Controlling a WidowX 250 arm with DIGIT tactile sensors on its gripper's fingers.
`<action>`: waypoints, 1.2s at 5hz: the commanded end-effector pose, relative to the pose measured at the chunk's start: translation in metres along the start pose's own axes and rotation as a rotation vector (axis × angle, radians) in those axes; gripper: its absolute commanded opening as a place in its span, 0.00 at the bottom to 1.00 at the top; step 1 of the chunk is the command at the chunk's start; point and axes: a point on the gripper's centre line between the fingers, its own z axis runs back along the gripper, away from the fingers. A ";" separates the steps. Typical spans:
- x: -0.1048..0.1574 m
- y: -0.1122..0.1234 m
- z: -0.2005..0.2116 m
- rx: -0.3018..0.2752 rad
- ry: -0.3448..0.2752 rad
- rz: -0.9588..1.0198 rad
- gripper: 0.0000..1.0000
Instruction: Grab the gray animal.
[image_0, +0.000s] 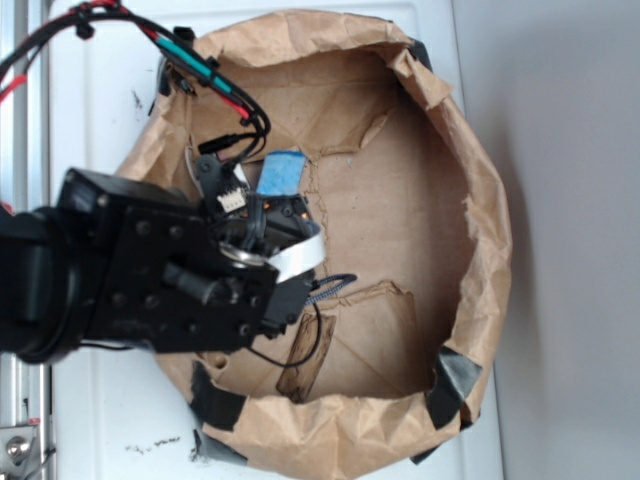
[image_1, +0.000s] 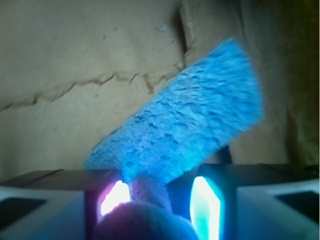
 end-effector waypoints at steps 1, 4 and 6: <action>0.004 0.002 0.070 -0.170 0.004 -0.027 0.00; 0.037 0.010 0.159 -0.367 0.131 0.049 0.00; 0.051 0.009 0.163 -0.386 0.060 0.118 0.00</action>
